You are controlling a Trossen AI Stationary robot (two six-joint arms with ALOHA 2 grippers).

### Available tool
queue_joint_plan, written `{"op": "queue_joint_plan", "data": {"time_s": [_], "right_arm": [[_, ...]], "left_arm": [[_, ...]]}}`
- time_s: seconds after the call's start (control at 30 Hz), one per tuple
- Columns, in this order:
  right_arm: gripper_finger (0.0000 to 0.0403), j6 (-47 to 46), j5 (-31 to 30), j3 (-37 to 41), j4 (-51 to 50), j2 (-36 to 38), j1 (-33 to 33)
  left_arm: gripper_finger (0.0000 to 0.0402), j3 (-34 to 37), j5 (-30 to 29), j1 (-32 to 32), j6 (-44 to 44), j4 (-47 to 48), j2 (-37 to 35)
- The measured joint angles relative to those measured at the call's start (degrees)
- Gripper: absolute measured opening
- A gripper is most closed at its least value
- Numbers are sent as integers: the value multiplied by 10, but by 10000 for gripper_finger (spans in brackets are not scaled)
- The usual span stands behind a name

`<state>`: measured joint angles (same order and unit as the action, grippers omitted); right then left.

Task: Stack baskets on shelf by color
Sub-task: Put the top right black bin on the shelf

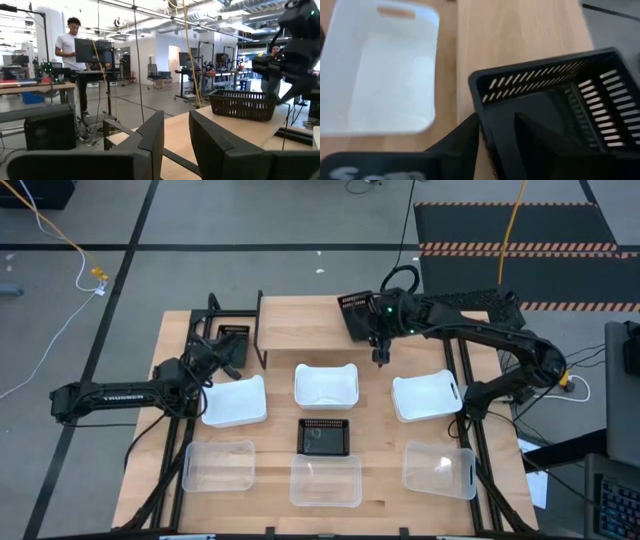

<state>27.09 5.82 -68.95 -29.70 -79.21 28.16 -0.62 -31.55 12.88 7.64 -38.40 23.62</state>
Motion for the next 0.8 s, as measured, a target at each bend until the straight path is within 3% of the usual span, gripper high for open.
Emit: {"op": "queue_joint_plan", "data": {"time_s": [0.3, 0.43, 0.8], "right_arm": [[9, -126, -3, 0, 11, 1, -5], [20, -137, -40, 0, 7, 1, -20], [66, -78, -44, 1, -17, 14, -47]], "left_arm": [[93, 0, 0, 0, -5, 14, 0], [93, 0, 0, 0, -5, 14, 0], [93, 0, 0, 0, -5, 14, 0]]}}
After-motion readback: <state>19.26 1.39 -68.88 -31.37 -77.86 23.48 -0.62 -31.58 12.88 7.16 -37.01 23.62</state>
